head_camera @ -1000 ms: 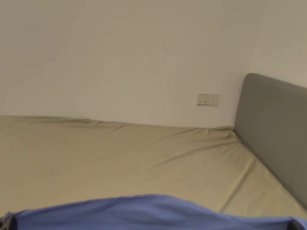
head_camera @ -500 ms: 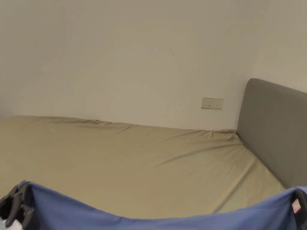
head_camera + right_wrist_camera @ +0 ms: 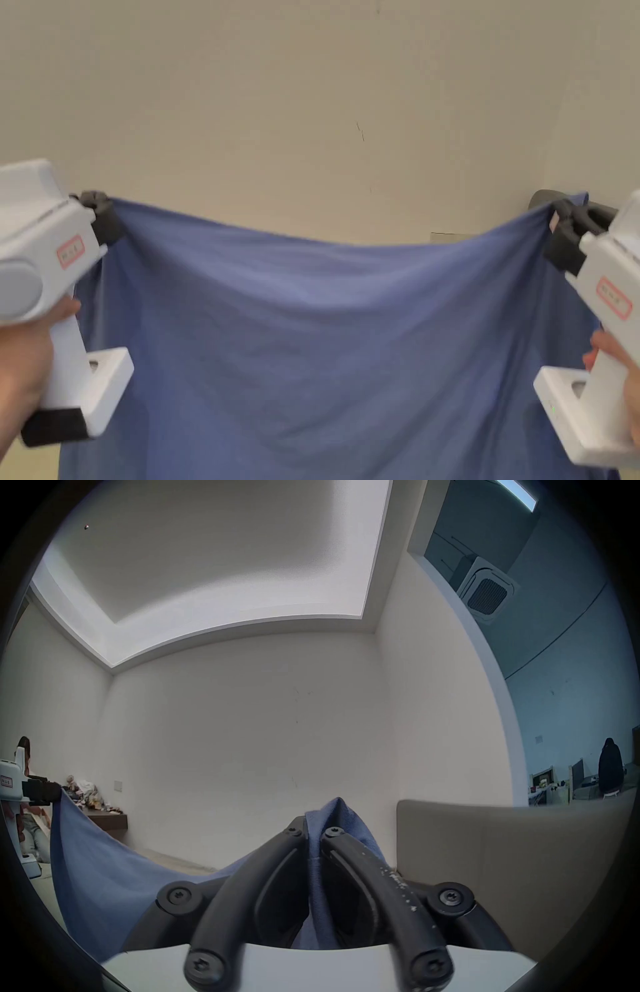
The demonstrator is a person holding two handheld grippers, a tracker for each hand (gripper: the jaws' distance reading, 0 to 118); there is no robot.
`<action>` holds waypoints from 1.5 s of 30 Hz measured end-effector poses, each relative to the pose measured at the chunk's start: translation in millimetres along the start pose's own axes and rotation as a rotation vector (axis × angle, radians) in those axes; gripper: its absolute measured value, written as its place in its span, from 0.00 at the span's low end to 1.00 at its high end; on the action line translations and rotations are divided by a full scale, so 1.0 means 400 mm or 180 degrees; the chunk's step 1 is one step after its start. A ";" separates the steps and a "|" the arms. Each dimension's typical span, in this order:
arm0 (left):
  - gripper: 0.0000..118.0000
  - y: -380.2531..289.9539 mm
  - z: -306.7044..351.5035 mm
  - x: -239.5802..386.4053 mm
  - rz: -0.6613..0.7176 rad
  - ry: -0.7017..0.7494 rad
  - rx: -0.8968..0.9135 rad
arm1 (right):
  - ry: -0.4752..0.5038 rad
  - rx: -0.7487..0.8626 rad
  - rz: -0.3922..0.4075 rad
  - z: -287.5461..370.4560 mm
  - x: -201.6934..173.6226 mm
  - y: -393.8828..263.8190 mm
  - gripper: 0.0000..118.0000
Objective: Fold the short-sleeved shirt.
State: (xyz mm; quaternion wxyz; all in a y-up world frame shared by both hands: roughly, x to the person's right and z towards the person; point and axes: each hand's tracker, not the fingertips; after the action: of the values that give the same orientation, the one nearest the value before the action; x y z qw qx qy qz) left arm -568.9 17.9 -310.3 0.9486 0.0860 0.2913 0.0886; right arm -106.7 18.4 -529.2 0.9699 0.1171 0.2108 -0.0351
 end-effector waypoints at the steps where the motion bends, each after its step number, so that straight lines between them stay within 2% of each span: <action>1: 0.02 0.019 -0.031 0.005 0.0026 0.0002 0.0024 | -0.0010 0.0053 0.0037 -0.038 -0.002 0.016 0.06; 7: 0.02 0.100 -0.179 0.043 0.0021 0.0033 0.0364 | -0.0064 0.0391 0.0406 -0.212 -0.029 0.108 0.06; 11: 0.02 0.101 -0.197 0.052 0.0048 0.0007 0.0437 | -0.0115 0.0439 0.0398 -0.241 -0.036 0.109 0.06; 17: 0.02 0.012 -0.150 0.040 0.0048 -0.0032 0.0346 | -0.0016 0.0334 0.0372 -0.169 -0.031 0.037 0.06; 20: 0.02 -0.060 -0.107 0.009 0.0125 -0.0097 0.0212 | 0.0057 0.0176 0.0481 -0.110 -0.008 -0.037 0.06; 22: 0.02 -0.117 -0.040 -0.010 0.0101 -0.0122 0.0123 | 0.0102 0.0016 0.0526 -0.047 0.006 -0.085 0.06; 27: 0.02 -0.289 0.169 -0.059 -0.0063 -0.0208 -0.0308 | 0.0190 -0.0407 0.0162 0.203 0.032 -0.231 0.06; 33: 0.02 -0.448 0.452 -0.128 -0.0070 -0.0176 -0.0839 | 0.0113 -0.1058 0.0032 0.537 0.054 -0.396 0.06; 38: 0.02 -0.546 0.658 -0.190 -0.0184 -0.0078 -0.1345 | 0.0098 -0.1618 0.0053 0.788 0.063 -0.471 0.06; 42: 0.02 -0.620 0.762 -0.241 -0.0196 -0.0017 -0.1802 | 0.0086 -0.2120 -0.0019 0.928 0.063 -0.521 0.06; 44: 0.02 -0.668 0.786 -0.269 -0.0296 0.0011 -0.2086 | 0.0079 -0.2555 0.0052 0.953 0.071 -0.554 0.06; 45: 0.02 -0.690 0.794 -0.280 -0.0346 0.0017 -0.2212 | 0.0108 -0.2827 -0.0035 0.958 0.078 -0.576 0.06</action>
State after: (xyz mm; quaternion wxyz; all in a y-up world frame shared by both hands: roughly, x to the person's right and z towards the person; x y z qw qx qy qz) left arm -447.1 -309.6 -50.4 0.9238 -0.2579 0.2505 0.1320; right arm 48.2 -298.6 -252.7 0.9223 -0.3114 0.2219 0.0557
